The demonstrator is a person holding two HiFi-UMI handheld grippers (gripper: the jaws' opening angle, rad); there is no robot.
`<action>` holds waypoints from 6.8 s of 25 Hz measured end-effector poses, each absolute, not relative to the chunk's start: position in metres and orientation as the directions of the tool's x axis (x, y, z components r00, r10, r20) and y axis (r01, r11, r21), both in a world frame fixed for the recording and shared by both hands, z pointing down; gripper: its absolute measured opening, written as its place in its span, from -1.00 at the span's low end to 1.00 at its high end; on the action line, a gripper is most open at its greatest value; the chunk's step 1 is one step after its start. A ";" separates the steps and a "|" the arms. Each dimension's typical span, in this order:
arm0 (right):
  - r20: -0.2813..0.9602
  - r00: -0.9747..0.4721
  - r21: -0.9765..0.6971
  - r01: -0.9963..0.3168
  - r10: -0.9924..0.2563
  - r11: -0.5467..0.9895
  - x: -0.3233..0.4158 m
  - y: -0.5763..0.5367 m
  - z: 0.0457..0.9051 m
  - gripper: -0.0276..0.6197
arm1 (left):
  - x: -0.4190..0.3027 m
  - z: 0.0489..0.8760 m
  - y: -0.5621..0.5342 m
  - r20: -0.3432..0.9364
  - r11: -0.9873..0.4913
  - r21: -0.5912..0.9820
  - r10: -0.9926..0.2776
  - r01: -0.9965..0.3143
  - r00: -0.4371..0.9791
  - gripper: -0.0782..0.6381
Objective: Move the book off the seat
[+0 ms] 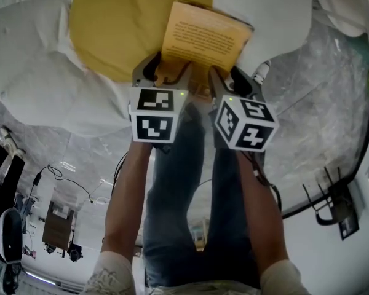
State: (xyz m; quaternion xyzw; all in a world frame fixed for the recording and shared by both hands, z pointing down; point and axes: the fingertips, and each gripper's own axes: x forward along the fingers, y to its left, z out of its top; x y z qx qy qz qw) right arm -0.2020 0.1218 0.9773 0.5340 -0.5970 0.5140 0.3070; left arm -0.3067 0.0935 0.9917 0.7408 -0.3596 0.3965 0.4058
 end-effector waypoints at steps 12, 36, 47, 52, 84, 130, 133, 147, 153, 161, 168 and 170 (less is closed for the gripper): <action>0.901 -0.233 -0.279 -0.957 -0.365 -0.078 -0.203 0.109 0.951 -0.30 | -0.309 0.960 0.085 0.886 -0.444 0.234 -0.268 -0.865 0.378 0.00; 0.574 -0.270 -0.201 -0.962 -0.773 0.187 -0.223 -0.025 0.466 -0.30 | -0.332 0.472 -0.036 0.610 -0.385 0.051 -0.718 -0.921 0.334 0.00; 0.334 -0.260 -0.102 -0.966 -0.906 0.239 -0.229 -0.015 0.237 -0.30 | -0.339 0.244 -0.026 0.385 -0.359 -0.019 -0.864 -0.933 0.324 0.00; 0.241 -0.242 -0.067 -0.970 -0.940 0.233 -0.215 -0.002 0.160 -0.31 | -0.325 0.166 -0.014 0.293 -0.361 -0.056 -0.897 -0.931 0.330 -0.01; 0.080 0.249 -0.035 -0.967 -0.965 -0.252 0.135 0.116 0.064 -0.31 | 0.043 0.072 0.055 0.156 -0.739 -0.119 -0.674 -0.664 0.722 -0.03; 0.437 0.150 -0.034 -0.983 -0.887 -0.183 0.328 -0.137 0.228 -0.32 | 0.228 0.247 -0.185 0.480 -0.679 0.052 -0.626 -0.732 0.615 -0.08; 0.478 0.133 -0.047 -0.983 -0.868 -0.177 0.334 -0.154 0.255 -0.32 | 0.233 0.274 -0.201 0.524 -0.668 0.064 -0.609 -0.741 0.595 -0.08; 0.714 -0.050 -0.112 -0.993 -0.698 -0.044 0.407 -0.200 0.461 -0.32 | 0.299 0.481 -0.227 0.772 -0.521 0.146 -0.472 -0.841 0.426 -0.08; 0.785 -0.113 -0.141 -0.990 -0.610 0.003 0.421 -0.205 0.556 -0.32 | 0.311 0.575 -0.223 0.843 -0.450 0.174 -0.391 -0.876 0.368 -0.08; 0.832 -0.146 -0.170 -0.986 -0.535 0.005 0.429 -0.206 0.664 -0.33 | 0.318 0.682 -0.221 0.882 -0.410 0.197 -0.322 -0.891 0.343 -0.08; 0.842 -0.177 -0.217 -0.976 -0.510 -0.020 0.430 -0.209 0.692 -0.33 | 0.318 0.704 -0.223 0.890 -0.399 0.200 -0.307 -0.895 0.336 -0.08; 0.842 -0.179 -0.222 -0.975 -0.510 -0.026 0.430 -0.212 0.696 -0.33 | 0.319 0.707 -0.225 0.890 -0.401 0.198 -0.309 -0.895 0.336 -0.08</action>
